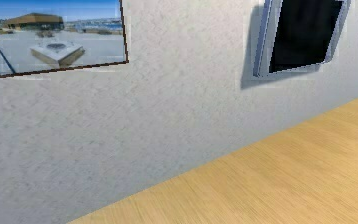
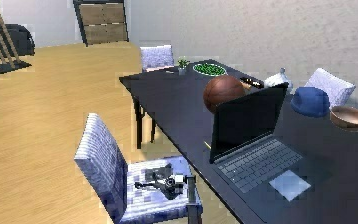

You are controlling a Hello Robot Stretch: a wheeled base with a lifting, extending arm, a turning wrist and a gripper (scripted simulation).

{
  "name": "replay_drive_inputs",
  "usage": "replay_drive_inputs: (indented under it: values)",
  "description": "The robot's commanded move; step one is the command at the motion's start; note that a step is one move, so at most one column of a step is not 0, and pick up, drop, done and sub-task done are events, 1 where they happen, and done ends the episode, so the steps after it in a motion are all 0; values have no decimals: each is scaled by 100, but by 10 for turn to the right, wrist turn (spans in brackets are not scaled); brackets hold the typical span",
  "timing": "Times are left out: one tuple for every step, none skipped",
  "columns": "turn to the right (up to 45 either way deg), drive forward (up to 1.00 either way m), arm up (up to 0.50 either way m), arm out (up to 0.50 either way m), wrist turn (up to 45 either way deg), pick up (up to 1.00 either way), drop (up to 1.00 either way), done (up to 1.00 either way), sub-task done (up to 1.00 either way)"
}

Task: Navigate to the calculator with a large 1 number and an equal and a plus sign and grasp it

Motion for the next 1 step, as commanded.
replay_drive_inputs:
  values:
    - [0, 0, 0, 0, 0, 0, 0, 100, 0]
